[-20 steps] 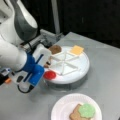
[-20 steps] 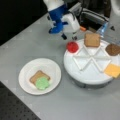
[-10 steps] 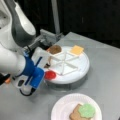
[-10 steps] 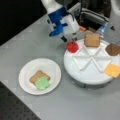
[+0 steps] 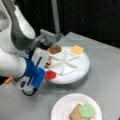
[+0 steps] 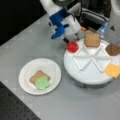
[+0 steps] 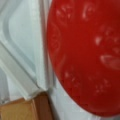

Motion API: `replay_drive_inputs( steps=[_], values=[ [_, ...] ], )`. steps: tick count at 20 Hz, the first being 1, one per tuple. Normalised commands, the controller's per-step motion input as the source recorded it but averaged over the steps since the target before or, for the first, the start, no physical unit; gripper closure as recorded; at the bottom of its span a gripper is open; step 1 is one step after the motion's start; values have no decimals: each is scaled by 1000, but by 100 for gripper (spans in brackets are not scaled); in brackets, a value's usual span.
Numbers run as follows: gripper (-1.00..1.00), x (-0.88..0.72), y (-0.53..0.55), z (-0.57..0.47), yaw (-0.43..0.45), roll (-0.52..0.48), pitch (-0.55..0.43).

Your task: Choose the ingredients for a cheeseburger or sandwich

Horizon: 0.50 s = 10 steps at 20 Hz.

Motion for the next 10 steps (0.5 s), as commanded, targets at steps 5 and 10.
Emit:
replay_drive_inputs(
  steps=[5, 10],
  values=[
    [-100, 263, -245, -41, 148, 424, -19],
    [-100, 251, -264, -40, 146, 381, -23]
  ],
)
